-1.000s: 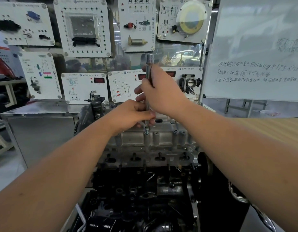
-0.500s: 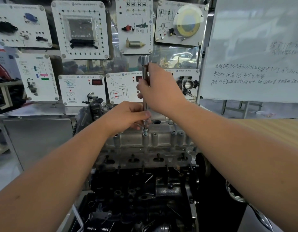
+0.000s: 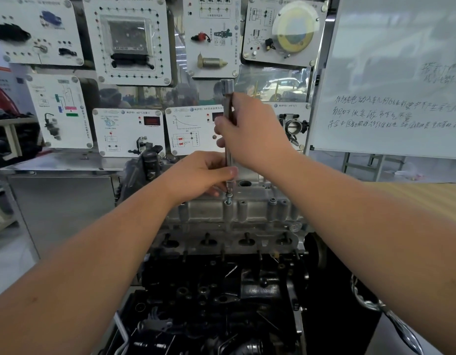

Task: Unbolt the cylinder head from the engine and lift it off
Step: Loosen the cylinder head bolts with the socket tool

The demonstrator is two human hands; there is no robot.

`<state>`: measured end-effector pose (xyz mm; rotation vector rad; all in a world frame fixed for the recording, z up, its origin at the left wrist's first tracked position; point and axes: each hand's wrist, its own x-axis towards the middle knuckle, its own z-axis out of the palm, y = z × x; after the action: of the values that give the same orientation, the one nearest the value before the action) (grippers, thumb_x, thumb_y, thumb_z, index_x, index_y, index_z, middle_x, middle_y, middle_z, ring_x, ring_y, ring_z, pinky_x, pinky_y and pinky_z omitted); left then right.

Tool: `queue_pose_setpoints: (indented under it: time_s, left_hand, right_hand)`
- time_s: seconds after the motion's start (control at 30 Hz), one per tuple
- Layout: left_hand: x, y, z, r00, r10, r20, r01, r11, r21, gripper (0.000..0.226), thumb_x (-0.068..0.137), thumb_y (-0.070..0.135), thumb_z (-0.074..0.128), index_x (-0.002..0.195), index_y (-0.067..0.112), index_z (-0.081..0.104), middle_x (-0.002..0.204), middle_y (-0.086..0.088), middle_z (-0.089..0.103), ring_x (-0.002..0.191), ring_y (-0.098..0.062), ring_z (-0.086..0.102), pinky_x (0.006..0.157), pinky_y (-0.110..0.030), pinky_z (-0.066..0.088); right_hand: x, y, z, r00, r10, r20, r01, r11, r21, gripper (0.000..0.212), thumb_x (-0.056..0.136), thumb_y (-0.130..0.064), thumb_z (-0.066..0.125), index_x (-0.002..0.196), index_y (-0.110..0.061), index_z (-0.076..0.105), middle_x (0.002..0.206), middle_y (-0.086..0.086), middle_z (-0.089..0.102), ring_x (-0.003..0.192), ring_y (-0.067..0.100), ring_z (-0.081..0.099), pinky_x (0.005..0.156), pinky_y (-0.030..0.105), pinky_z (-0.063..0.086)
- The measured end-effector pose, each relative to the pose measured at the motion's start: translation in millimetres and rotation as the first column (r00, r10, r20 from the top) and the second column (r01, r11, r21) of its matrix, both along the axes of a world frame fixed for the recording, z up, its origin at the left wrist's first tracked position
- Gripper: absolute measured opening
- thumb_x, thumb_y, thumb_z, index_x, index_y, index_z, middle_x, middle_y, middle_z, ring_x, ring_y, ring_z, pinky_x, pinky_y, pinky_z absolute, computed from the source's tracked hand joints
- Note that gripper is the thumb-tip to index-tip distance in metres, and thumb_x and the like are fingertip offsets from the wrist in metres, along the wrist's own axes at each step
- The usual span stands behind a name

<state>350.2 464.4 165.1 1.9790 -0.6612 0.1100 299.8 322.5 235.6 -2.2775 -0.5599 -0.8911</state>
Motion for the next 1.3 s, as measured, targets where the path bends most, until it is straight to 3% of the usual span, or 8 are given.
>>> queue_pose_setpoints:
  time_s: [0.17,0.4,0.6,0.77,0.9,1.07,1.17,1.3]
  left_hand:
    - [-2.1,0.5,0.2,0.999,-0.034,-0.014,0.034,0.999,0.02,0.009,0.1,0.019,0.063,0.106,0.016,0.069,0.093,0.006,0.079,0.086,-0.008,0.074,0.072,-0.024,0.059]
    - [-2.5,0.1,0.2,0.999,-0.009,0.038,0.009,1.0,0.012,0.01,0.094,0.02,0.072,0.104,0.018,0.068,0.084,0.007,0.077,0.076,-0.006,0.073,0.064,-0.02,0.056]
    - [-5.3,-1.3,0.3,0.999,0.004,0.046,-0.006,0.999,0.048,0.015,0.101,0.026,0.061,0.111,0.017,0.068,0.092,0.01,0.078,0.079,-0.003,0.073,0.063,-0.016,0.055]
    - [-2.6,-1.1,-1.5,0.999,0.014,0.035,-0.016,0.999,0.045,0.01,0.099,0.026,0.064,0.098,0.018,0.069,0.089,0.005,0.079,0.08,-0.005,0.074,0.062,-0.017,0.053]
    - [-0.9,-1.7,-2.5,0.997,0.025,0.076,-0.028,0.999,0.045,0.011,0.095,0.029,0.07,0.101,0.02,0.069,0.086,0.005,0.078,0.075,-0.007,0.073,0.06,-0.016,0.054]
    - [0.1,0.0,-4.1,0.999,0.006,0.047,-0.007,1.0,0.016,0.008,0.099,0.03,0.064,0.101,0.023,0.069,0.087,0.007,0.078,0.075,-0.008,0.073,0.061,-0.018,0.054]
    - [0.2,1.5,-3.4,1.0,-0.027,0.012,0.027,0.999,0.02,0.01,0.102,0.025,0.06,0.104,0.027,0.07,0.096,0.008,0.079,0.083,-0.008,0.074,0.065,-0.017,0.055]
    - [1.3,2.1,-3.5,0.999,-0.044,0.001,0.044,0.999,0.009,0.006,0.099,0.021,0.065,0.101,0.019,0.07,0.095,0.003,0.079,0.087,-0.01,0.075,0.068,-0.022,0.056]
  right_hand:
    - [-2.9,-4.2,0.5,0.996,0.022,-0.081,-0.025,0.999,-0.03,0.016,0.102,-0.014,0.043,0.108,-0.001,0.049,0.102,0.019,0.069,0.091,0.033,0.071,0.078,0.05,0.058]
    - [-5.7,-0.2,-3.6,1.0,0.004,0.007,-0.004,0.997,0.079,0.021,0.099,-0.023,0.06,0.11,-0.006,0.056,0.091,0.012,0.07,0.08,0.026,0.072,0.073,0.044,0.059]
    - [-3.9,0.2,-1.3,1.0,-0.001,-0.023,0.0,1.0,-0.021,0.017,0.103,-0.014,0.047,0.115,-0.003,0.051,0.101,0.014,0.069,0.085,0.028,0.072,0.076,0.046,0.059]
    - [-4.7,-2.6,-1.4,0.995,0.065,-0.081,-0.058,0.995,0.077,0.018,0.097,-0.011,0.047,0.11,-0.001,0.055,0.099,0.015,0.07,0.086,0.026,0.073,0.076,0.046,0.058]
    - [-5.2,-2.7,-1.3,0.996,-0.016,0.084,0.01,0.998,0.069,0.021,0.095,-0.02,0.061,0.113,-0.01,0.06,0.087,0.008,0.071,0.079,0.021,0.069,0.067,0.026,0.054]
    - [-3.1,-1.5,-1.2,0.998,-0.017,0.057,0.016,1.0,0.011,0.007,0.097,-0.011,0.052,0.1,-0.005,0.049,0.087,0.014,0.066,0.086,0.029,0.071,0.066,0.042,0.056]
    - [-1.9,-4.2,1.0,1.0,0.011,0.004,-0.011,0.999,0.034,0.01,0.098,-0.009,0.049,0.105,-0.001,0.05,0.096,0.019,0.068,0.088,0.033,0.072,0.072,0.051,0.057]
    - [-6.1,-6.4,1.0,0.998,0.062,-0.027,-0.06,0.997,0.057,0.018,0.095,-0.009,0.05,0.111,-0.001,0.053,0.101,0.018,0.071,0.09,0.034,0.071,0.076,0.049,0.057]
